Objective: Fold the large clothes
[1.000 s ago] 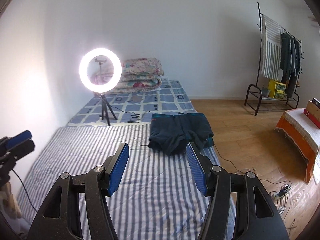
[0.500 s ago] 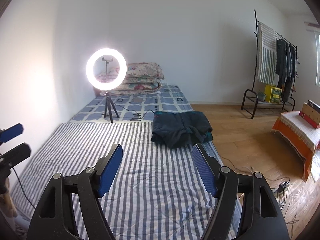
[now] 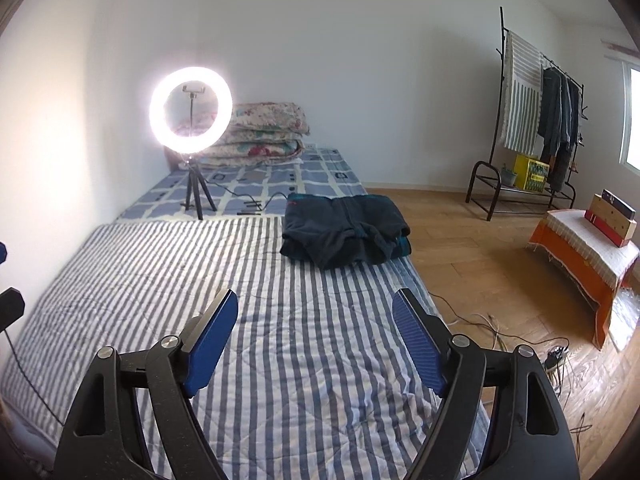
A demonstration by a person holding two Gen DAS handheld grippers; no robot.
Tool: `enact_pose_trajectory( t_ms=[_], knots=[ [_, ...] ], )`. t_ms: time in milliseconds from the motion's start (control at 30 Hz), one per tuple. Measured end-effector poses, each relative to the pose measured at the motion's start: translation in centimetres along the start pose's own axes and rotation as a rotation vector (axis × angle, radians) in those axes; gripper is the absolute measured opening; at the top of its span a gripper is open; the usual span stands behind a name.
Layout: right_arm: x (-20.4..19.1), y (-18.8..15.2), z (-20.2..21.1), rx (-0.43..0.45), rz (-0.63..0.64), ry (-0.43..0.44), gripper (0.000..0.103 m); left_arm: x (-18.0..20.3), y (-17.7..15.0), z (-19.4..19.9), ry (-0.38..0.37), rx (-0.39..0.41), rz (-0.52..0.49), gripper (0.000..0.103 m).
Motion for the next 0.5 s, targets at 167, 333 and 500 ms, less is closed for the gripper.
enact_pose_trajectory(
  t_ms=[167,333,500],
  knots=[
    [0.3,-0.3,-0.2,-0.013,-0.013,-0.001,0.08,-0.1,-0.8,-0.6,0.027,-0.032,-0.003,0.103],
    [0.6,-0.6,-0.6,-0.018,-0.02,-0.003,0.08,-0.5,-1.3,-1.0,0.041,-0.045,-0.001,0.103],
    [0.5,-0.7,-0.8,-0.024,-0.026,0.005,0.08,-0.6,-1.4,-1.1,0.048,-0.043,-0.001,0.103]
  ],
)
Point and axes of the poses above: each gripper's, at about its wrist camera, not at the fingertips, and z roughly against the way its jaws point, x to its right, y to its top, the point moved 9 cm from there along -z, roughly the way its jaws point, and after that the axes turned 10 degrees about z, right-handed, at the moved point
